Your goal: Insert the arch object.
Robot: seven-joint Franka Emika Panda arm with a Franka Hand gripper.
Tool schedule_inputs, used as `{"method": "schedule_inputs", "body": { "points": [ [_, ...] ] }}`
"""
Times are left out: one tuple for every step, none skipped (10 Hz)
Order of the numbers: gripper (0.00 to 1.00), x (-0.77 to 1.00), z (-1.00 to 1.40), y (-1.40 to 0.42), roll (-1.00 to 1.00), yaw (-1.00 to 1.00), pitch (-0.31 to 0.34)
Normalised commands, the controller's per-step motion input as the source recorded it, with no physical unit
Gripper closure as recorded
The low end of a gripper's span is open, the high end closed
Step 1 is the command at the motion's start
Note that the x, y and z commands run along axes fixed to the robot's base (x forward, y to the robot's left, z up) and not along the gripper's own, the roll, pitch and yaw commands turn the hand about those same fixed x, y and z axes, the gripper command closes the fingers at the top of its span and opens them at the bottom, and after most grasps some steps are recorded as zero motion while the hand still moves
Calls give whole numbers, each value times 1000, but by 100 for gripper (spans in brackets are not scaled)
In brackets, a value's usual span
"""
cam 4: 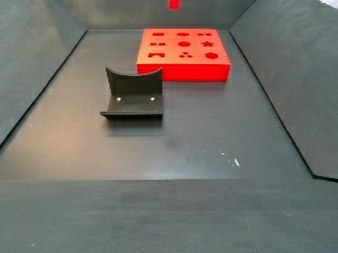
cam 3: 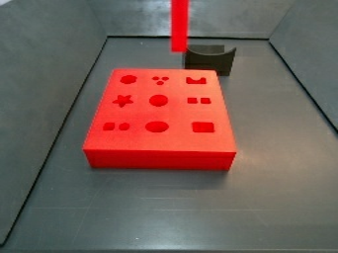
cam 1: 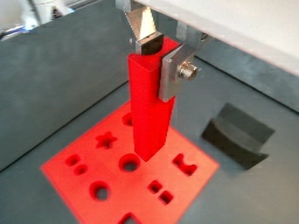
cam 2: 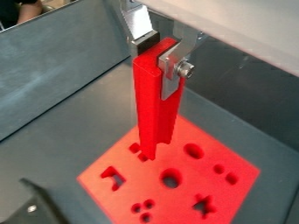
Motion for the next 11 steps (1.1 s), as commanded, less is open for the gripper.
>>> {"method": "schedule_inputs", "body": {
  "points": [
    [100,771,0,437,14,-157,21],
    [100,754,-54,149,217,-286,44],
    [100,466,-97,100,276,-503,1],
    [100,294,0,111,216,-643,0],
    [100,183,0,120,136,-789,0],
    [100,131,46,94,93,-860,-1],
    [100,71,57,51,74,-920,0],
    [100,63,46,49,80,-917,0],
    [100,34,46,46,86,-900,0],
    [100,29,46,46,86,-906,0],
    [100,23,63,31,74,-931,0]
  ]
}}
